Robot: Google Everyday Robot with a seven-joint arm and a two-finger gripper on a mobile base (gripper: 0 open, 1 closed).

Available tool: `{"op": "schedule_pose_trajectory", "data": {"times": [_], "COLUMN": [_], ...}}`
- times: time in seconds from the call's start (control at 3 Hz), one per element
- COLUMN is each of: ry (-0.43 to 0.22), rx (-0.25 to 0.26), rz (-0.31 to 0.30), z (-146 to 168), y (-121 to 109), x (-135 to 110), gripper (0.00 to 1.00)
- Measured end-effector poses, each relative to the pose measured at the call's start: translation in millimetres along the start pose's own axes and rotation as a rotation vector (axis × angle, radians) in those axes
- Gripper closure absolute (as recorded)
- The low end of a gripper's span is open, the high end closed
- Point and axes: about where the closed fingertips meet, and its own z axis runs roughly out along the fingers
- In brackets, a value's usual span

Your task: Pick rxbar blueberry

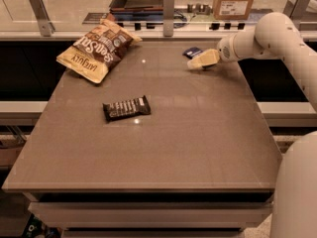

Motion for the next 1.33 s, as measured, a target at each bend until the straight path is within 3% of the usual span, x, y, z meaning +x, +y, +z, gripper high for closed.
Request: {"op": "schedule_pose_trajectory", "data": {"times": [0.33,1.33], "ry": [0.006,0.008], "rx": [-0.014,-0.019], "rz": [0.022,0.021], "z": [8.2,9.9], "y": [0.8,3.2], "x": [7.5,4.5], "gripper": [0.18,0.88]}}
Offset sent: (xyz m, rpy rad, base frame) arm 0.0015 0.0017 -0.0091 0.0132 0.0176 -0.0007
